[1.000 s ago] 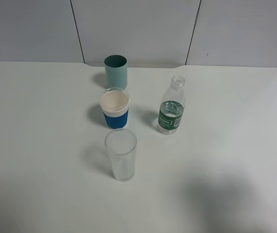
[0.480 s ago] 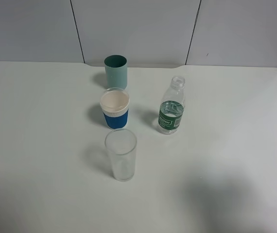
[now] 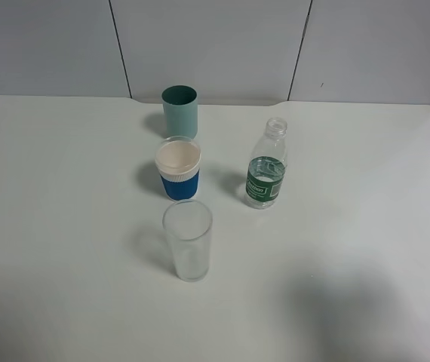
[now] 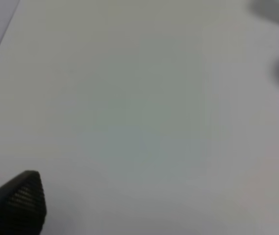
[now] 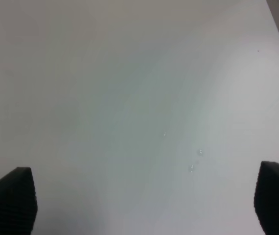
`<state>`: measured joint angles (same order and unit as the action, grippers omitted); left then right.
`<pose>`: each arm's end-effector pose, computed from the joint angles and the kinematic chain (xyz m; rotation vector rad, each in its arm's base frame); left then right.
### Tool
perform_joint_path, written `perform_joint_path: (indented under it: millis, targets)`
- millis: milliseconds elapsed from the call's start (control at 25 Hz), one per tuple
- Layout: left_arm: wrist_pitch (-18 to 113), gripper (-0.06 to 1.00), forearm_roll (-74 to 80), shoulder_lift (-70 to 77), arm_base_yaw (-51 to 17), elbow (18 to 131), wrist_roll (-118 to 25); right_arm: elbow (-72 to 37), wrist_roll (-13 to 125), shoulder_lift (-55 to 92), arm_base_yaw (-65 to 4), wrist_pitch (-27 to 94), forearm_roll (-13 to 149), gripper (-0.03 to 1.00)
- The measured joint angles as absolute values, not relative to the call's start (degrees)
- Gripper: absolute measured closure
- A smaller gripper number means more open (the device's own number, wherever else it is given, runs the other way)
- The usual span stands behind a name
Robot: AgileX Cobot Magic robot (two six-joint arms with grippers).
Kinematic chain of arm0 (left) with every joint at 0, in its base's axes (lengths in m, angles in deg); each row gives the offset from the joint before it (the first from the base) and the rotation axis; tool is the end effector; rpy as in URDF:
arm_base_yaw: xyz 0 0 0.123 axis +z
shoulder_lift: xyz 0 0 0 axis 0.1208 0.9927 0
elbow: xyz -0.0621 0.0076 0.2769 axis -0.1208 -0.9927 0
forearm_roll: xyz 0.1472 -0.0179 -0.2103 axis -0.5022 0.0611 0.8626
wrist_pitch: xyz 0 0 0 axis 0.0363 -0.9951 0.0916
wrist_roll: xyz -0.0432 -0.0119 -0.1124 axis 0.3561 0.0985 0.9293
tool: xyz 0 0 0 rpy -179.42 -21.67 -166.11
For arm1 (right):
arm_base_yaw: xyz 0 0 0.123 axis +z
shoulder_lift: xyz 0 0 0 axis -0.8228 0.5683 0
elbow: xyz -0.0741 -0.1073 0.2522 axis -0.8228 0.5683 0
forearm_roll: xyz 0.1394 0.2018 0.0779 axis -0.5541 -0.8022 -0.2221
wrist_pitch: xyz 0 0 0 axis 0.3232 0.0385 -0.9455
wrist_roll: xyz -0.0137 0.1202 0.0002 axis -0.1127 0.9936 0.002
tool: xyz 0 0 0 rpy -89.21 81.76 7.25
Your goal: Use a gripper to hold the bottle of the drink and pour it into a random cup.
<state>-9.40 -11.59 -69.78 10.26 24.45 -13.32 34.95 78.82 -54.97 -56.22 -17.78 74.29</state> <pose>0.0260 0.0037 0.2706 -0.0521 2.0211 0.0656 0.0296 0.0024 0.2620 0.0068 2.0524 0.0193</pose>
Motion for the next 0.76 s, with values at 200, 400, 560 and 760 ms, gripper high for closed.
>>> perform_joint_path:
  millis: [200, 400, 560, 760]
  targets:
    - [-9.4, -0.04, -11.6, -69.8, 10.3, 24.4, -13.3, 35.0, 78.8, -55.0, -56.2, -17.8, 74.3, 0.09]
    - [-9.4, -0.04, -11.6, -69.8, 10.3, 24.4, -13.3, 35.0, 78.8, -55.0, -56.2, -17.8, 74.3, 0.09]
    - [-9.4, -0.04, -11.6, -69.8, 10.3, 24.4, -13.3, 35.0, 78.8, -55.0, -56.2, -17.8, 74.3, 0.09]
    - [-9.4, -0.04, -11.6, -69.8, 10.3, 24.4, -13.3, 35.0, 78.8, -55.0, -56.2, -17.8, 74.3, 0.09]
